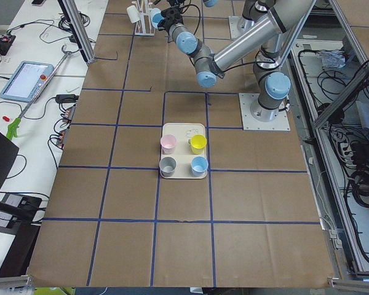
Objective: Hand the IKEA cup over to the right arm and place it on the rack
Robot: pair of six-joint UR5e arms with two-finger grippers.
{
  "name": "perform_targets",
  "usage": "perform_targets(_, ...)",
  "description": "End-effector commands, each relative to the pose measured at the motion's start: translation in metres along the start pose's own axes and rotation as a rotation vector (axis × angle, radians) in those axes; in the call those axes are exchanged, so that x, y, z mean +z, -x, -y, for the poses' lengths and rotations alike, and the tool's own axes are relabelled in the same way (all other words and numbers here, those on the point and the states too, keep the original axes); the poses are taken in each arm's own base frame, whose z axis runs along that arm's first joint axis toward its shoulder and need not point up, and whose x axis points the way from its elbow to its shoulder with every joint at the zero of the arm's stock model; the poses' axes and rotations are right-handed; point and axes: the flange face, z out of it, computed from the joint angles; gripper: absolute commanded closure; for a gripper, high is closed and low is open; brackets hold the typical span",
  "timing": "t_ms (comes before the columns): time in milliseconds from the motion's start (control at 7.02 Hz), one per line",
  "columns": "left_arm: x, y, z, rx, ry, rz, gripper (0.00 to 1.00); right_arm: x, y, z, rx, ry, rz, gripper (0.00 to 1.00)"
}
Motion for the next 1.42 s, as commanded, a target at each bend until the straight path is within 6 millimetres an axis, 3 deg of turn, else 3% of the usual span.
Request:
perform_targets(0, 0.0, 0.0, 0.0, -0.001, 0.0, 0.0, 1.0, 0.007, 0.006, -0.008, 0.0, 0.0, -0.027, 0.06)
perform_targets(285, 0.0, 0.0, 0.0, -0.001, 0.0, 0.0, 1.0, 0.015, 0.0, -0.013, 0.008, 0.008, -0.042, 0.06)
perform_targets(569, 0.0, 0.0, 0.0, -0.001, 0.0, 0.0, 1.0, 0.023, 0.006, -0.014, 0.007, 0.011, -0.033, 0.06)
perform_targets(1281, 0.0, 0.0, 0.001, 0.0, 0.0, 0.0, 1.0, 0.027, 0.006, -0.018, 0.004, 0.02, -0.035, 0.07)
